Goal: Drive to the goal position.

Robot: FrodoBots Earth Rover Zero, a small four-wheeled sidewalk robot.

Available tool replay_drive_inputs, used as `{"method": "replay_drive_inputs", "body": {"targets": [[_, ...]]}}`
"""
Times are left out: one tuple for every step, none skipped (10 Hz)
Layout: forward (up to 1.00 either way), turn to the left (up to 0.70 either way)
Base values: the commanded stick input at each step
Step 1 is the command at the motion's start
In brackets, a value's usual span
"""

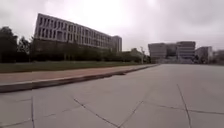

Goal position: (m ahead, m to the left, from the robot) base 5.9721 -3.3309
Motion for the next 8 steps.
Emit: {"method": "replay_drive_inputs", "body": {"targets": [[0.70, 0.00], [0.70, 0.00], [0.70, 0.00], [0.70, 0.00], [0.70, 0.00], [0.70, 0.00], [0.70, 0.00], [0.70, 0.00]]}}
